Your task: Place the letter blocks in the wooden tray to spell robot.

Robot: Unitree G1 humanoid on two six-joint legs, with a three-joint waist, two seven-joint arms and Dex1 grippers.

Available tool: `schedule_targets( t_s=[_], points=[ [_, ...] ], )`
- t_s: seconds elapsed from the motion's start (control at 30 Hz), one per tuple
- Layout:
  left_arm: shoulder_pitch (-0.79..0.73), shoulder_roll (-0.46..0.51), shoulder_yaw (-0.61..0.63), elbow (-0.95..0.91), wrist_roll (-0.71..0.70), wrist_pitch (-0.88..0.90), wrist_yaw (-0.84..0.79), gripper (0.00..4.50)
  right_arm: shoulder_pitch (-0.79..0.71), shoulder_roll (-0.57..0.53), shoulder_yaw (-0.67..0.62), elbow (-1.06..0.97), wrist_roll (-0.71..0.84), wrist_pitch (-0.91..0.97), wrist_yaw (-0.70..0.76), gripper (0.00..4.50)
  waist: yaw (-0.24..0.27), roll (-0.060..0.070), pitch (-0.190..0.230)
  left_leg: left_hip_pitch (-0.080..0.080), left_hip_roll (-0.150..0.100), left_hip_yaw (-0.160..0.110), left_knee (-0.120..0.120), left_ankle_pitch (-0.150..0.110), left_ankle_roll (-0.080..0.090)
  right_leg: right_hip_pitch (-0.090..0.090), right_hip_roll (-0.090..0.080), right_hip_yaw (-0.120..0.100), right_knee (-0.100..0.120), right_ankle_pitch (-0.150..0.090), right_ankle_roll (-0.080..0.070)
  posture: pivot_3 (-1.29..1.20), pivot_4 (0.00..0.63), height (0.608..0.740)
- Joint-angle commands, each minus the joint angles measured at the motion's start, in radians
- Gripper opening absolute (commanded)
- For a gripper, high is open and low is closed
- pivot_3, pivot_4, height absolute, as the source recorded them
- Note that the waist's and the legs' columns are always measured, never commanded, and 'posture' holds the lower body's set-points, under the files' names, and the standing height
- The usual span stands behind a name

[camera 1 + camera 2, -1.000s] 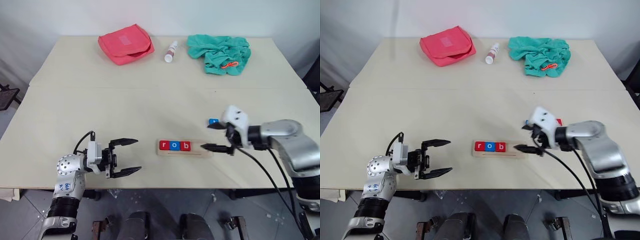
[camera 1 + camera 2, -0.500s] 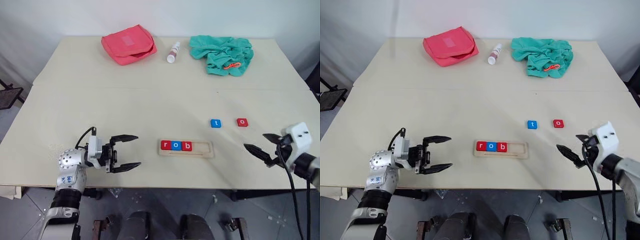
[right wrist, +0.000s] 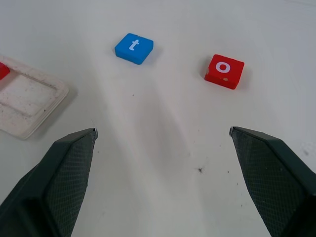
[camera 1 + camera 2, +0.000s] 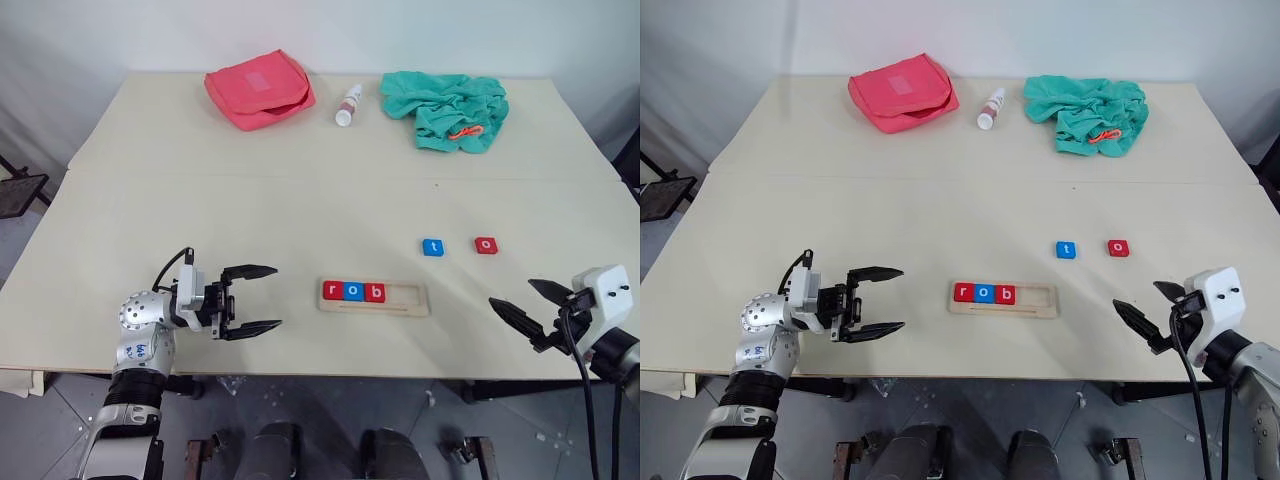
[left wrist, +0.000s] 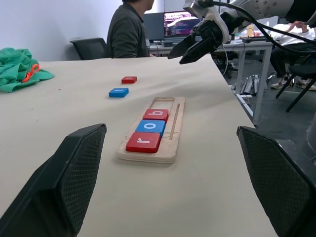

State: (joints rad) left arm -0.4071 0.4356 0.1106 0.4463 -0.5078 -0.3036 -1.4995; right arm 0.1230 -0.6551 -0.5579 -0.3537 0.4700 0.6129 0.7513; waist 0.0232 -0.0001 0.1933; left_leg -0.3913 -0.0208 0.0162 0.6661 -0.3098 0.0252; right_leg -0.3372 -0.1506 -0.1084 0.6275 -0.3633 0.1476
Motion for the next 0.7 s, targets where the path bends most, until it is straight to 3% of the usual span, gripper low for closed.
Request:
schedule_targets(
  t_s=[0.03, 0.53, 0.7],
  points=[
    [-0.002, 0.013, 0.014, -0.013, -0.021, -0.001, -0.024, 4.50, -0.008, -0.020, -0.026, -0.018, 0.021, -0.021, -0.011, 4.48, 0.000, 0.000, 0.000, 0.000, 0.000, 0.000, 0.000, 0.000, 0.000, 0.000, 0.000, 0.000, 0.000, 0.000, 0.000, 0.00, 0.150, 0.740],
    [-0.007, 0.025, 0.017, -0.007, -0.024, -0.004, -0.035, 4.50, -0.030, -0.026, -0.010, -0.033, 0.041, -0.007, -0.034, 4.48, 0.000, 0.000, 0.000, 0.000, 0.000, 0.000, 0.000, 0.000, 0.000, 0.000, 0.000, 0.000, 0.000, 0.000, 0.000, 0.00, 0.150, 0.740],
    [0.001, 0.025, 0.018, -0.017, -0.026, -0.005, -0.033, 4.50, -0.111, -0.028, 0.037, 0.010, 0.031, 0.006, -0.076, 4.48, -0.001, 0.000, 0.000, 0.000, 0.000, 0.000, 0.000, 0.000, 0.000, 0.000, 0.000, 0.000, 0.000, 0.000, 0.000, 0.00, 0.150, 0.740]
  ],
)
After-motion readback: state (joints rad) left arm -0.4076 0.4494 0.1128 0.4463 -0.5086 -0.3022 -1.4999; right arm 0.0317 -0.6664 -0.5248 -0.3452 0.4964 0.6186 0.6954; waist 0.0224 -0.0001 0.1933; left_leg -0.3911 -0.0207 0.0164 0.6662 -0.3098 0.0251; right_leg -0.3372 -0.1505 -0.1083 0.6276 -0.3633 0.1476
